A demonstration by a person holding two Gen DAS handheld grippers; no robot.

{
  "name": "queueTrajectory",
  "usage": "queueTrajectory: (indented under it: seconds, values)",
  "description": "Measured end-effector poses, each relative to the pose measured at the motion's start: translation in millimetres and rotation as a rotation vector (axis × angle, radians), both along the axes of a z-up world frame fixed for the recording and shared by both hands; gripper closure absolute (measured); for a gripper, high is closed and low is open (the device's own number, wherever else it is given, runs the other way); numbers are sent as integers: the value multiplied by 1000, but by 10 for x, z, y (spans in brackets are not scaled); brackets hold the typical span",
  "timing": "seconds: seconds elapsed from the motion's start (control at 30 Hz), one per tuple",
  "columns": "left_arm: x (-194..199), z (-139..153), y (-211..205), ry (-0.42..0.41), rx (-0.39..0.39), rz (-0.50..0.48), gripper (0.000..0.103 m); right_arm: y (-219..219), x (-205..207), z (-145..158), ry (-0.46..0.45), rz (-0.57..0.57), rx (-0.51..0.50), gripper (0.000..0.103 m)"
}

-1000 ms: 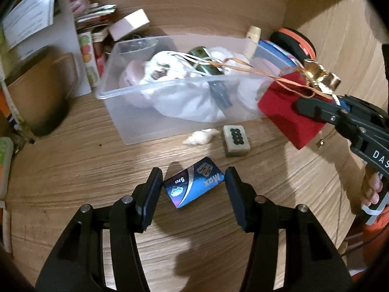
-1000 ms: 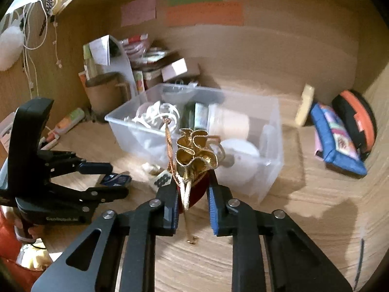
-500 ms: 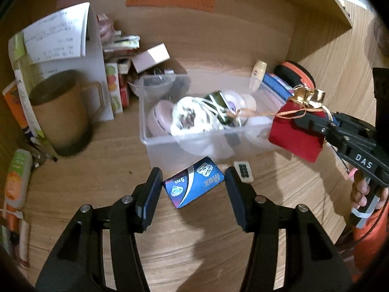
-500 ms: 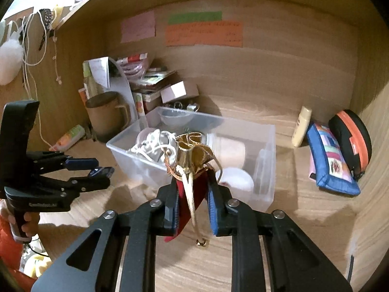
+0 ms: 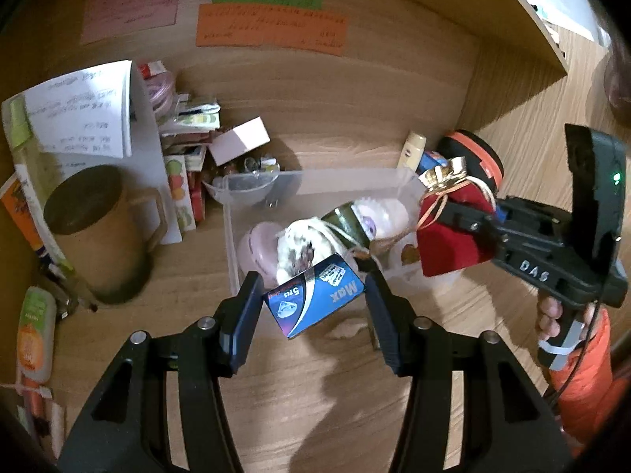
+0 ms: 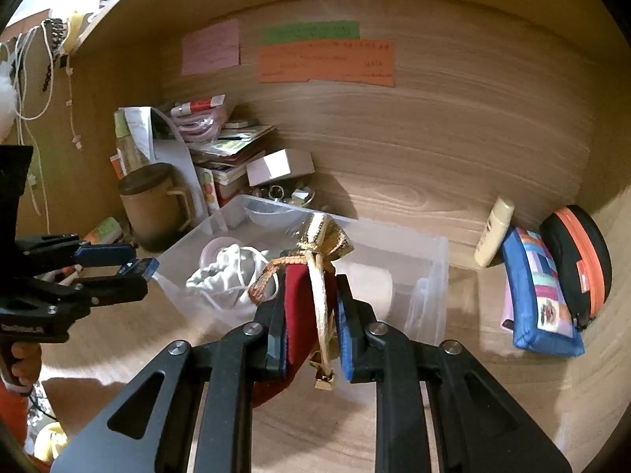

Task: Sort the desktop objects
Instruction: 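Carry the red pouch and blue box over the clear box and release both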

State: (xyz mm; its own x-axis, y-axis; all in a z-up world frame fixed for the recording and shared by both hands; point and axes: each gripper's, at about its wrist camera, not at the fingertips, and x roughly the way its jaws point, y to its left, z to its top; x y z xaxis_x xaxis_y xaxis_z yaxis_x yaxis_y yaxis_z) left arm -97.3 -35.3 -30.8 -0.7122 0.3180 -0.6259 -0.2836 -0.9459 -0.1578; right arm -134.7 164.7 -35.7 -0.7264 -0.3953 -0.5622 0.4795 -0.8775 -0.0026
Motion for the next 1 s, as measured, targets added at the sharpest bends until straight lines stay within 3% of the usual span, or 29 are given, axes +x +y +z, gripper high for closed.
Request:
queueTrajectory:
  seconds: [0.33, 0.57, 0.83, 0.93, 1.0]
  values:
    - [-330, 45, 57, -8, 8, -18, 50, -47, -304, -134, -32, -17, 26, 86]
    - [-582, -117, 180, -59, -7, -36, 50, -66, -447, -315, -87, 2, 27, 86]
    - [-811, -323, 304, -101, -41, -46, 50, -66, -449, -351, -89, 26, 27, 86]
    - [-836, -385, 316, -104, -71, -40, 50, -72, -459, -368, -102, 30, 34, 81]
    - [-834, -410, 325, -95, -81, -46, 50, -73, -465, -386, -109, 24, 42, 66]
